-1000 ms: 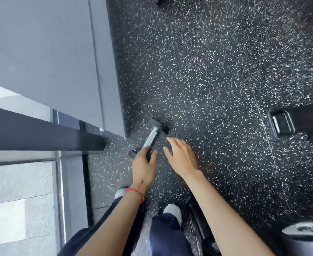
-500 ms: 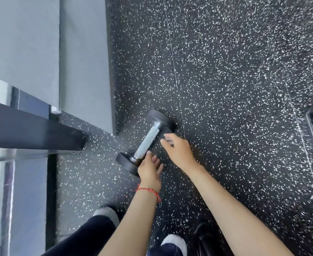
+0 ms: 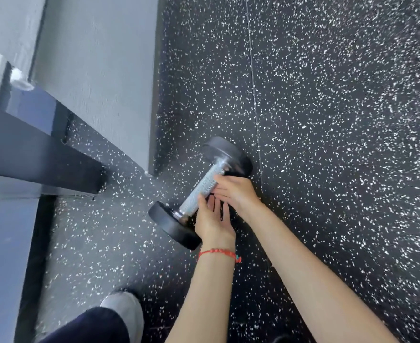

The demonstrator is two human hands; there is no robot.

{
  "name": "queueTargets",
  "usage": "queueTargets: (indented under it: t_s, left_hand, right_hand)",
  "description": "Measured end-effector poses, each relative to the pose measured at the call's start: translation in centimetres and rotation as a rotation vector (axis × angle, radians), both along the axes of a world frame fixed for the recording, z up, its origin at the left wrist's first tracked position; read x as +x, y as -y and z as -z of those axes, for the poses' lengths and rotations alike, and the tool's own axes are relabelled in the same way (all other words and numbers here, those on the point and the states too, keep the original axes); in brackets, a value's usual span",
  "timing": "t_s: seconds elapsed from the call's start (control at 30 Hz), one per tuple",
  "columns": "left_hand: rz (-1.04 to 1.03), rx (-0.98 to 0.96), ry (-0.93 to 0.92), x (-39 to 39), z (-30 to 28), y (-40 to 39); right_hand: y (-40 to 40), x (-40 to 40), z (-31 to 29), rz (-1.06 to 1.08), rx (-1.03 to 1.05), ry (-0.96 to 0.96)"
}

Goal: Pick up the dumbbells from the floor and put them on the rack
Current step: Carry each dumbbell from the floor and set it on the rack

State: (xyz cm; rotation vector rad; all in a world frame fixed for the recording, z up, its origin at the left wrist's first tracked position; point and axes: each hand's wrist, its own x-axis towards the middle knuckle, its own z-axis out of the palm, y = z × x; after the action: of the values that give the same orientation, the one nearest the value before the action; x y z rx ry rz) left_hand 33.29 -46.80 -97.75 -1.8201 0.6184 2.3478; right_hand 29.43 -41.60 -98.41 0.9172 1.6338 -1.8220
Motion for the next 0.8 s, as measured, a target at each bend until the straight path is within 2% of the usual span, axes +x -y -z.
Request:
queueTargets:
  t_s: [0.2,0.37,0.47,0.6,0.8]
  left_hand:
    - [-0.131,0.003,0.042,-1.2,0.5,0.5]
    - [-0.177,0.032,0.036,-2.0,0.7,1.3]
    - [-0.145,-0.018,-0.003,-1.8,0.9,1.4]
    - [-0.153,-0.125,0.067,-1.6,1.5,1.6]
    - [0.034,-0.239,-0.009,-1.7,2.0,1.1]
  right_hand:
    - [1.6,0.0,1.7,0.156,-0.116,-0.016]
    - [2.8,-0.4,1.8,0.244,-0.084,-0.006]
    - [3.1,-0.2,1.8,0.293,-0.051,0.023]
    - [3.0,0.7,2.5,0.464,-0.096,0.046]
    - [2.9,1.8,3.1,0.707,-0.218,0.010]
